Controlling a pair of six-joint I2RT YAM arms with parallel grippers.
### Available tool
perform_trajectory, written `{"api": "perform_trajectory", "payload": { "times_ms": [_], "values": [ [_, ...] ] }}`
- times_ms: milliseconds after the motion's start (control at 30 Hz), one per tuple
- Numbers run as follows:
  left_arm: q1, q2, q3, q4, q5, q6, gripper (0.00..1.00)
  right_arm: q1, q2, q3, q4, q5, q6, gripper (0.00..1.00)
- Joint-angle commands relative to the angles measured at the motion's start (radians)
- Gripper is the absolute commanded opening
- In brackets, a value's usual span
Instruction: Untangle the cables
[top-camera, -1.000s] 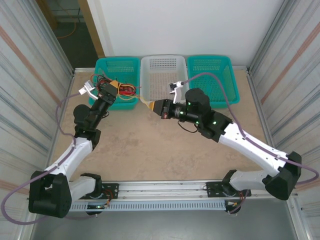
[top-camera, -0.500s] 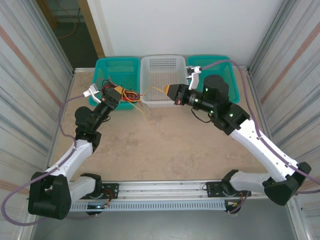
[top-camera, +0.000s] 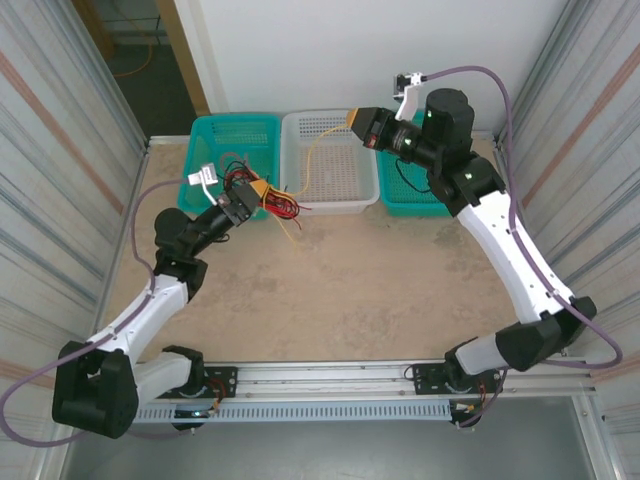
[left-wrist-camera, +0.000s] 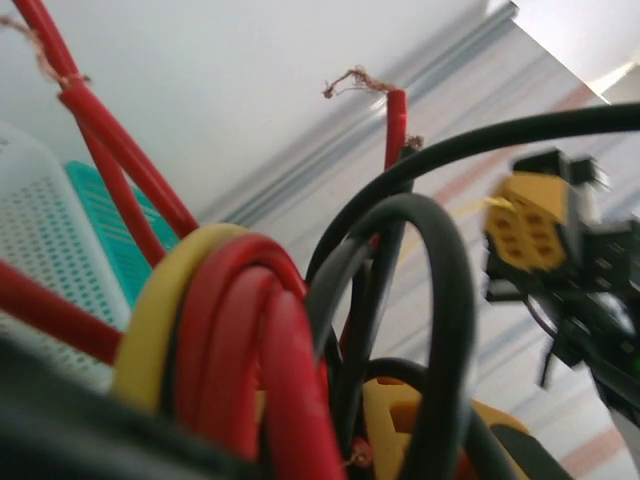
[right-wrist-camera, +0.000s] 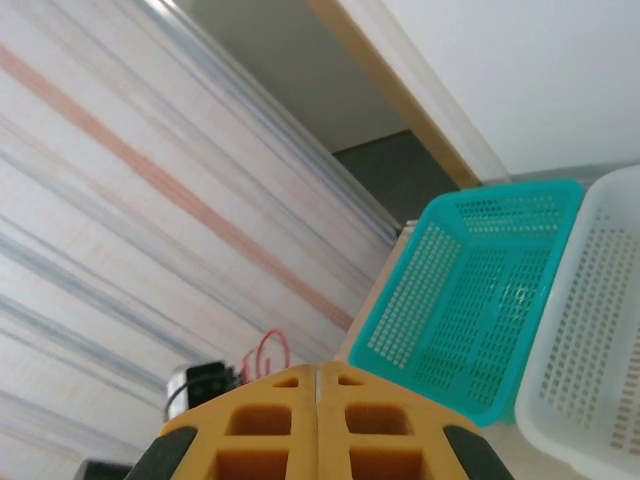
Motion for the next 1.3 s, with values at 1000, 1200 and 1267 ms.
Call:
{"api": "perform_trajectory", "payload": {
  "times_ms": [1000,1200,1267],
  "values": [
    [-0.108,-0.082,0.225,0.006,-0.435,0.124,0.0,0.202,0.421,-0.408,0.455,-0.016,0.241,0.0],
    [-0.067,-0.14,0.239,-0.156,-0.605,0.266,0.0,0.302,0.294,-0.66,0.606,0.011,0.337,0.0],
    [-0.058,-0.158,0.236,-0.194,-0.64,0.298,0.0,0.314,0.211,-0.74,0.581,0.043,0.32,0.0]
  ]
}}
